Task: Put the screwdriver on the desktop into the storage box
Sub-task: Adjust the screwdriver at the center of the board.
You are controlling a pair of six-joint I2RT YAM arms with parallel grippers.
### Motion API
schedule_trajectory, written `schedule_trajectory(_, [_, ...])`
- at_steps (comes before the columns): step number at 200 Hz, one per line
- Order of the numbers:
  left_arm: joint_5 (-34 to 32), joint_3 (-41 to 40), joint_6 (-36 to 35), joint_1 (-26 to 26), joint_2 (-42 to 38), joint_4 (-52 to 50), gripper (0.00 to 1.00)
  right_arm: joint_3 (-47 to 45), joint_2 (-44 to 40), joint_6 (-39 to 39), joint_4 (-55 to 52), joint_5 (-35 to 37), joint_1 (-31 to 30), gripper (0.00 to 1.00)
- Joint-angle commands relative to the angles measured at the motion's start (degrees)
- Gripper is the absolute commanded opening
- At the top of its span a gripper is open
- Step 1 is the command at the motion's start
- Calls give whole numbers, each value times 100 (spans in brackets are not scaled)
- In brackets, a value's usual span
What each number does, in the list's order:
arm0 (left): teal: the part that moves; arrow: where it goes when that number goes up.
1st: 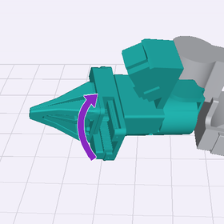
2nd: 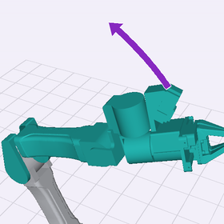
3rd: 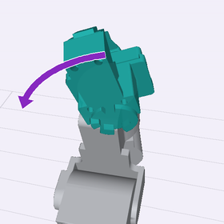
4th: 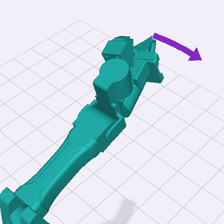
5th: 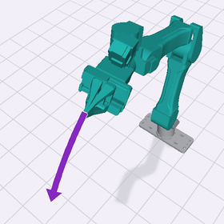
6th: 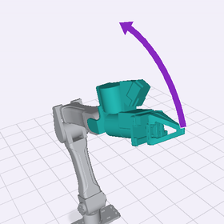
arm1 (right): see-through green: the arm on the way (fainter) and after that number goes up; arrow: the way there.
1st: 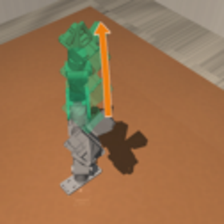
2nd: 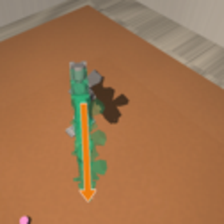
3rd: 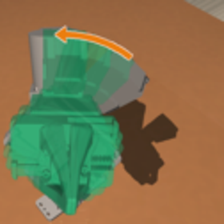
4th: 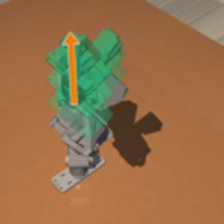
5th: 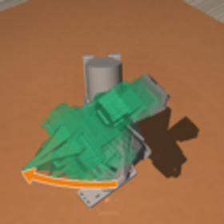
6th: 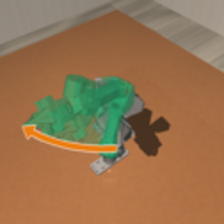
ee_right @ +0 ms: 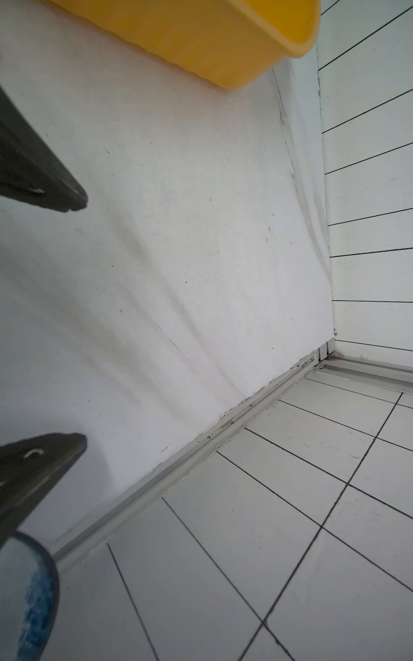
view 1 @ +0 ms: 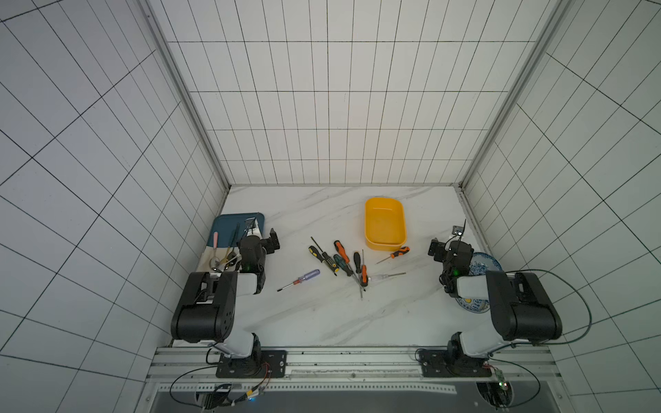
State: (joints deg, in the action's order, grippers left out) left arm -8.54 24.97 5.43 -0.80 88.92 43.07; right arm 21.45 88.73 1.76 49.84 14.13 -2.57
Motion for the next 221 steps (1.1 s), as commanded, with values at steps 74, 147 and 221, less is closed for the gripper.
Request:
schedule_trajectory(74, [-28, 100, 28, 9, 56, 88, 98, 184, -48, 66, -20, -42, 73, 99])
schedule_trajectory(147, [-43, 100, 56, -8, 46, 79, 98, 227, -49, 110, -123, -276, 177, 99])
schedule_trajectory(221, [-758, 1099, 115, 148, -379, -1837, 97, 743, -927, -94, -1691, -348, 64, 99])
